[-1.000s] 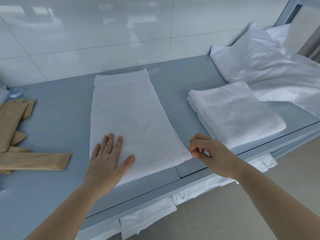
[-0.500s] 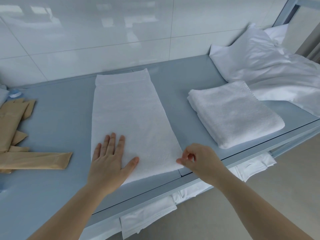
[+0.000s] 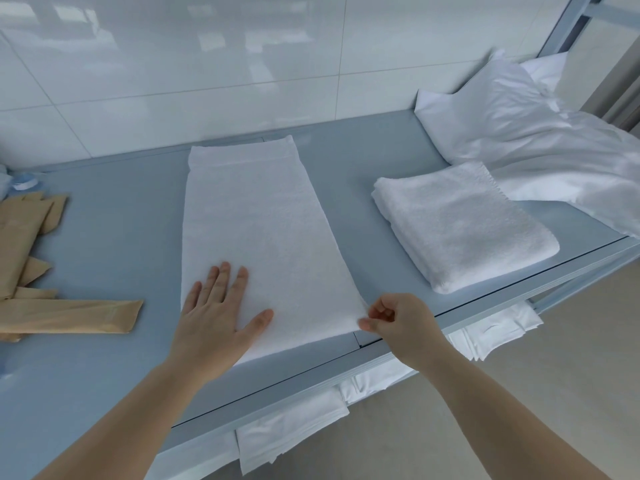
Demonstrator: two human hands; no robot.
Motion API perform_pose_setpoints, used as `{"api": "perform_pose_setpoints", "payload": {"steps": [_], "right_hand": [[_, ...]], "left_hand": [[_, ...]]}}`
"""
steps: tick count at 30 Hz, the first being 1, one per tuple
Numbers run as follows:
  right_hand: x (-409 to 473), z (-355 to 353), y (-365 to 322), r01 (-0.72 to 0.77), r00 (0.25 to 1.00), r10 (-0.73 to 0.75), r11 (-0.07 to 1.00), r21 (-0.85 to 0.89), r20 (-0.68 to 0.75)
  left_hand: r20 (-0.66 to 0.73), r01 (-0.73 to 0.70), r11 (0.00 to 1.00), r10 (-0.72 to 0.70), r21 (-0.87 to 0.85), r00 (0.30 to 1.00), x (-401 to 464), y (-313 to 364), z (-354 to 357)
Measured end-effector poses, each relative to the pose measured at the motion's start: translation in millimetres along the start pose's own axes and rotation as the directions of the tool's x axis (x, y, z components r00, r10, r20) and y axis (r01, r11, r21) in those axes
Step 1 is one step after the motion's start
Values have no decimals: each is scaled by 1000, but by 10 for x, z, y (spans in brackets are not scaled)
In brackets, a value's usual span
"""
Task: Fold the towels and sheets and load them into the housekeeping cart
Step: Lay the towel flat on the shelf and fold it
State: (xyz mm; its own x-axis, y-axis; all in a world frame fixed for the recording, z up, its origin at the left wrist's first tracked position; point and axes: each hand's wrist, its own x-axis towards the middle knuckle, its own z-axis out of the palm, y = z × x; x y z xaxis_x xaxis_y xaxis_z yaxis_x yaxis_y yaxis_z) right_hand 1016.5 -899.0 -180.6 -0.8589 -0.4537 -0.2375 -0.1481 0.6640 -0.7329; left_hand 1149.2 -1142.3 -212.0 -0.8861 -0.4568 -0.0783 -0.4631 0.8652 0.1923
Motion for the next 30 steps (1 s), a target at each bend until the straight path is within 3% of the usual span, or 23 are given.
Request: {"api": "perform_pose_setpoints", "payload": {"steps": [7, 11, 16, 19, 22, 26, 28, 30], "right_hand": [[-45, -12, 37, -7, 1000, 2, 987, -158, -29], [-51, 47, 49, 56, 994, -70, 986, -160, -83], [71, 14, -15, 105, 994, -109, 987, -124, -29], [156, 52, -82, 55, 998, -52, 996, -71, 41], [214, 65, -135, 29, 999, -29, 1000, 5, 32], [233, 79, -182, -3, 999, 0, 995, 95, 36], [229, 89, -197, -14, 999, 9, 994, 107, 54], [228, 97, -211, -33, 998, 26, 992, 124, 63]], "left_hand": [[-15, 11, 1000, -11, 4, 1000, -5, 9, 18], [-55, 8, 991, -15, -133, 998, -34, -5, -36], [-272, 158, 891, -293, -427, 917, -217, -170, -78], [-129, 295, 697, -486, -653, 864, -261, -289, -133], [128, 385, 325, -598, -864, 791, -230, -394, -214], [388, 402, -63, -431, -914, 815, -243, -415, -362], [490, 457, -176, -318, -872, 812, -237, -425, -449], [545, 504, -214, -239, -837, 804, -220, -445, -525]]}}
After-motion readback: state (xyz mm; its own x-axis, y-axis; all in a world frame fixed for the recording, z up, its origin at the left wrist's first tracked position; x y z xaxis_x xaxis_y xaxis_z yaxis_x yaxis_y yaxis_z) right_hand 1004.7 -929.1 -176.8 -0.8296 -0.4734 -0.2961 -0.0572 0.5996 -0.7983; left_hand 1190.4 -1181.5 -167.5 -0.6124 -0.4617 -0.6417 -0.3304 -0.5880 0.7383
